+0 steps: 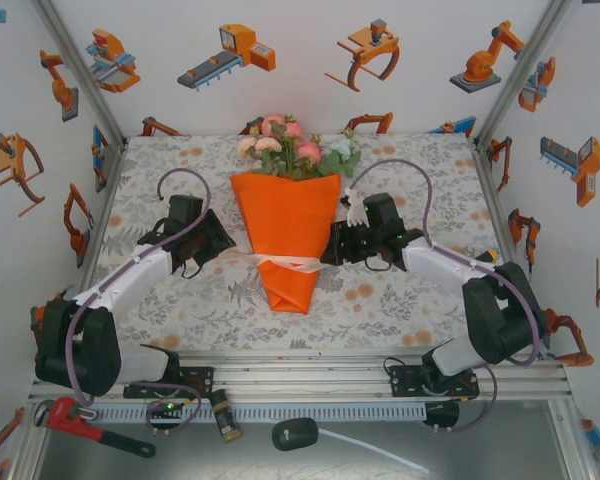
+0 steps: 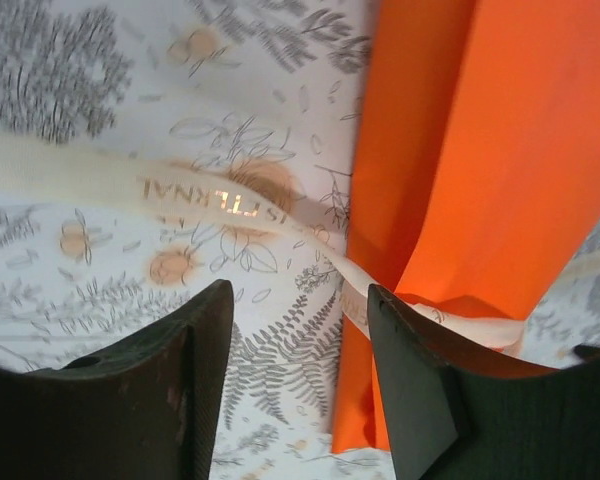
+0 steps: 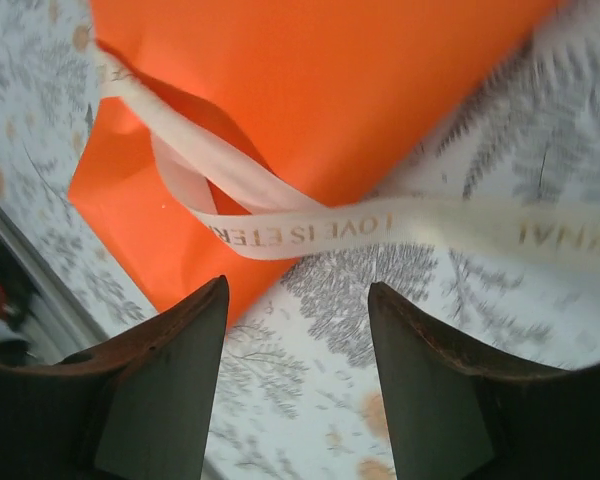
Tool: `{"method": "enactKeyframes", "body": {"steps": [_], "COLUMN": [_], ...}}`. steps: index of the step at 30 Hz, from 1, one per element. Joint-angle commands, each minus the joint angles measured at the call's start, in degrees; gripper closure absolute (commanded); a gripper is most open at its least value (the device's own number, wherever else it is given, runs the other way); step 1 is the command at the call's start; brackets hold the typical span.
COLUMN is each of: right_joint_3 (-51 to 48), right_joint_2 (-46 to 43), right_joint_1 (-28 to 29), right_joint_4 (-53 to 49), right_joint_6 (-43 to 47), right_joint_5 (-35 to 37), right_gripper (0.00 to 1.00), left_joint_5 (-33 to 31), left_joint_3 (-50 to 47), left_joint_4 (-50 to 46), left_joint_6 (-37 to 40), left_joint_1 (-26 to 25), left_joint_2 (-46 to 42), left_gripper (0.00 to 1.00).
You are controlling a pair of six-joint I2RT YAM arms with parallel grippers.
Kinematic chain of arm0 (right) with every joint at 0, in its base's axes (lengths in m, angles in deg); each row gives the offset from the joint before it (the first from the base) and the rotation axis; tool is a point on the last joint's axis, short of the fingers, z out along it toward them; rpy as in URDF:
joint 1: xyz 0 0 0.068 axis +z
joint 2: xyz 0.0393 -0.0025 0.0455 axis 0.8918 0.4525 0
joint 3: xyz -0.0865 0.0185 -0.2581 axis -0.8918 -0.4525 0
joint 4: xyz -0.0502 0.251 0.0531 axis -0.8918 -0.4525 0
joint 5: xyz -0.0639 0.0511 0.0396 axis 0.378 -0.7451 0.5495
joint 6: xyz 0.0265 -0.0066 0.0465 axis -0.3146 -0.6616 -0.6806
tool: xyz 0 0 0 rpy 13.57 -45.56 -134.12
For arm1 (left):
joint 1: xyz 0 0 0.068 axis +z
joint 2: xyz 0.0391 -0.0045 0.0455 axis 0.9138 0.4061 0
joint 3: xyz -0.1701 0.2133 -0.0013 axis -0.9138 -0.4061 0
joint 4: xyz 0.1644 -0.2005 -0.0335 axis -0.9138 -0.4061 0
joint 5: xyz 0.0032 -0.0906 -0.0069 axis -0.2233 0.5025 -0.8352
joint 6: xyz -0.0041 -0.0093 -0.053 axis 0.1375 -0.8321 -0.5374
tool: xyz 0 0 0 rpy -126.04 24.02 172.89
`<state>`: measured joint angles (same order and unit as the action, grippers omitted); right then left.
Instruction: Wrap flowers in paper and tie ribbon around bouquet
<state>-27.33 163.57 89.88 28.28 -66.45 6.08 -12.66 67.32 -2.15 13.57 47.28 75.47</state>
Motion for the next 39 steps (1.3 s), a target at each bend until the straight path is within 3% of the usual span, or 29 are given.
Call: {"method": "enactKeyframes", "body": {"steps": [1, 5, 10, 16, 22, 29, 39], "right_joint_3": [5.53, 8.68, 12.73, 14.99, 16.61, 17.13, 15.26], "right_joint_2": [0.99, 3.76, 9.91, 14.00, 15.79, 14.82, 5.69], "right_joint_1": [1.22, 6.64, 10.98, 12.37, 12.41, 12.41, 11.97], "right_joint_4": [-7.35, -8.49, -12.39, -11.67, -12.17, -12.46, -11.70], "right_joint_6": [31.78, 37.33, 39.76, 39.85, 39.94, 39.67, 37.92], "right_joint_5": [-7.47, -9.27, -6.43, -5.30, -5.31, -5.09, -7.39], "right_gripper": [0.45, 0.42, 0.44, 0.44, 0.62, 1.00, 1.00], "left_joint_5": [1.30, 2.38, 2.83, 3.84, 2.70, 1.40, 5.42], "left_joint_3": [0.96, 0.61, 0.33, 0.15, 0.34, 0.53, 0.26], "left_joint_4": [0.84, 1.82, 2.47, 3.57, 3.05, 2.77, 5.35], "left_joint_6": [13.77, 14.54, 14.76, 14.26, 14.23, 14.02, 16.96], "left_joint_1": [-0.31, -0.31, -0.29, -0.31, -0.19, -0.10, -0.04], "left_joint_2": [-1.34, -1.22, -0.67, 0.67, 0.87, 1.64, 5.38], "left_gripper": [0.43, 0.42, 0.40, 0.39, 0.39, 0.39, 0.43]}}
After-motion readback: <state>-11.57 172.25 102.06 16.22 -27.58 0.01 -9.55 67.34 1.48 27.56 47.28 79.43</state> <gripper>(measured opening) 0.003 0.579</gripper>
